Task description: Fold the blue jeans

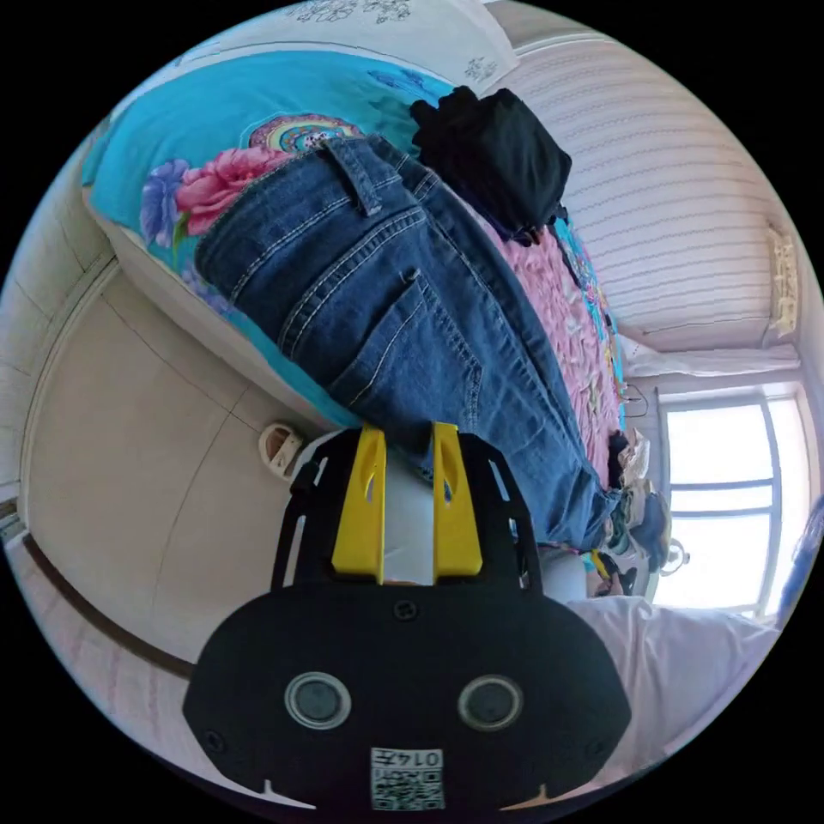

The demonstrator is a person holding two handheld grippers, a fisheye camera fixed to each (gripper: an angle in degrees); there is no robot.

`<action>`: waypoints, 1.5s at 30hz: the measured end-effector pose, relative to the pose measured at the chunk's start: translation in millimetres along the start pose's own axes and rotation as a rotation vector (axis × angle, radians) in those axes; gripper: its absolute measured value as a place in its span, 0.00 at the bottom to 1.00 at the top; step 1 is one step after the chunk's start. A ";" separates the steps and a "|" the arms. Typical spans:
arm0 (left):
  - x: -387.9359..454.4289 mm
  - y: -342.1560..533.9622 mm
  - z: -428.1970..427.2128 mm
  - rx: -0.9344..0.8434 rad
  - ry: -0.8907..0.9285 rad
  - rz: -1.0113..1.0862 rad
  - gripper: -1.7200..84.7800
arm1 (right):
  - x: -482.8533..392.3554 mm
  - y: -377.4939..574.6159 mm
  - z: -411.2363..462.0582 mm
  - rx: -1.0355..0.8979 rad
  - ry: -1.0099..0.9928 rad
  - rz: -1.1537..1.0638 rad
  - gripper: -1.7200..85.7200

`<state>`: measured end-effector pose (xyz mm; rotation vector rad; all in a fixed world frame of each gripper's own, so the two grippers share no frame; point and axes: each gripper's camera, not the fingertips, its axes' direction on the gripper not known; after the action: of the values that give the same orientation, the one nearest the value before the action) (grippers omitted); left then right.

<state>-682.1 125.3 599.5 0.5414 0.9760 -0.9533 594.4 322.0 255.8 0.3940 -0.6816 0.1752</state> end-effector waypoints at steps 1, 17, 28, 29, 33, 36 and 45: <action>6.0 3.7 -1.0 -0.001 -0.031 0.031 0.12 | -0.4 3.3 -2.0 0.013 0.029 -0.001 0.02; 340.3 82.4 206.1 -0.168 -0.442 1.344 0.09 | -324.8 124.0 228.3 -0.250 0.511 -1.484 0.11; 396.0 77.7 370.8 -0.359 -0.337 1.264 0.09 | -327.8 149.4 329.0 -0.319 0.513 -1.428 0.03; 398.7 76.9 376.5 -0.364 -0.321 1.253 0.09 | -325.1 150.2 327.1 -0.307 0.512 -1.436 0.03; 415.4 81.6 401.5 -0.385 -0.351 1.281 0.08 | -322.8 139.0 316.0 -0.347 0.479 -1.427 0.02; 429.5 84.2 419.7 -0.412 -0.386 1.300 0.04 | -324.4 120.2 296.4 -0.339 0.412 -1.378 0.02; 473.0 57.8 407.0 -0.264 -0.377 1.282 0.01 | -333.9 46.9 230.3 -0.255 0.309 -1.313 0.02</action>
<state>-343.9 -354.3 379.7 0.5907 0.2515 0.2313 192.5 260.6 217.8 0.4847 -0.0410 -1.0664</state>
